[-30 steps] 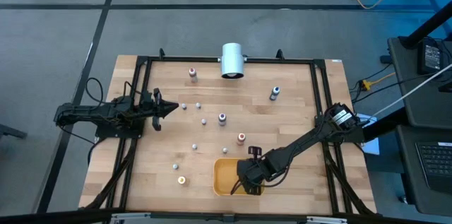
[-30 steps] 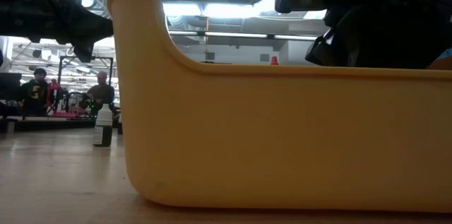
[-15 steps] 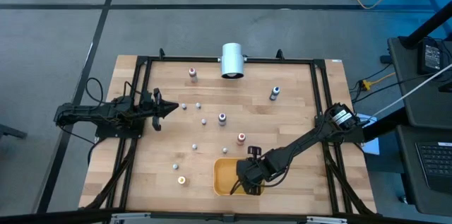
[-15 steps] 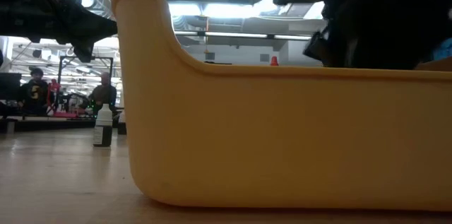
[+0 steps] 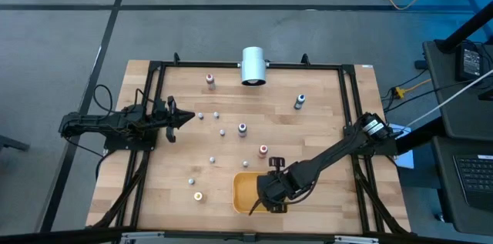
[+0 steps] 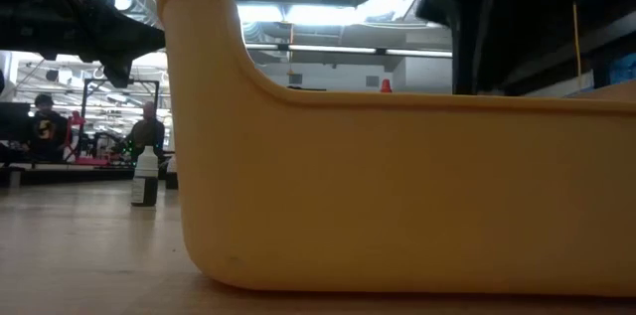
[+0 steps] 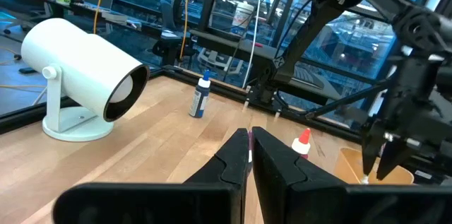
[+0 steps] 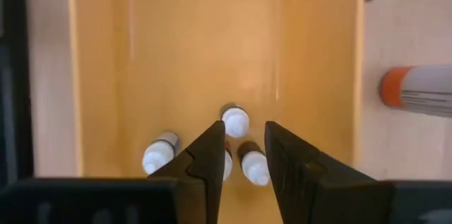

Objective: Pick & Place food coloring
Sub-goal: Put the small violet food coloring bottle into the yellow container

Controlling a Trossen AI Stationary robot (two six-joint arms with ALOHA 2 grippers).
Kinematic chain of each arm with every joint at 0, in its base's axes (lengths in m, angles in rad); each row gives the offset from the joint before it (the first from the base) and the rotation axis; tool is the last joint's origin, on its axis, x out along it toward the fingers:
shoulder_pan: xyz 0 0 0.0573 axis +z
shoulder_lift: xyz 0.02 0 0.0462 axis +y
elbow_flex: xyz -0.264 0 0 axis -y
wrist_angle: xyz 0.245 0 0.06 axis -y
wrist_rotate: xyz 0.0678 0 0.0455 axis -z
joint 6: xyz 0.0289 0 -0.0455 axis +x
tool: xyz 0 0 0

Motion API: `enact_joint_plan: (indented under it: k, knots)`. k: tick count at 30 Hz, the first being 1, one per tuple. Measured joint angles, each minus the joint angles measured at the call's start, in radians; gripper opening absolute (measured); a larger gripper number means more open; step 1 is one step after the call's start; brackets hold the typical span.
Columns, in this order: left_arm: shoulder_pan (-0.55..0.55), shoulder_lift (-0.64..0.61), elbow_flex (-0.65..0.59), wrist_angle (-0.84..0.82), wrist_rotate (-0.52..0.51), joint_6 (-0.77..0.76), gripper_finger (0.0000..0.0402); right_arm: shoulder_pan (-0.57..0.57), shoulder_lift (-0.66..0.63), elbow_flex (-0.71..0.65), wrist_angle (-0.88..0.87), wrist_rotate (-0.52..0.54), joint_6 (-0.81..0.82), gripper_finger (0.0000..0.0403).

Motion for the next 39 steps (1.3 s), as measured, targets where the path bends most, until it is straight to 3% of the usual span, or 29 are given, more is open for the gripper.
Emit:
enact_joint_plan:
  k: [12,22,29,39]
  knots:
    - [0.000,0.000,0.000,0.000,0.000,0.000,0.0017,0.000,-0.008,0.223,-0.248,0.149,-0.025,0.0102]
    - [0.000,0.000,0.000,0.000,0.000,0.000,0.0017,-0.022,-0.012,0.305,-0.274,0.163,-0.143,0.0102]
    - [0.000,0.000,0.000,0.000,0.000,0.000,0.0017,-0.085,-0.024,0.304,-0.278,0.052,-0.372,0.0102]
    - [0.000,0.000,0.000,0.000,0.000,0.000,0.0017,-0.260,-0.062,0.304,-0.262,-0.117,-0.767,0.0102]
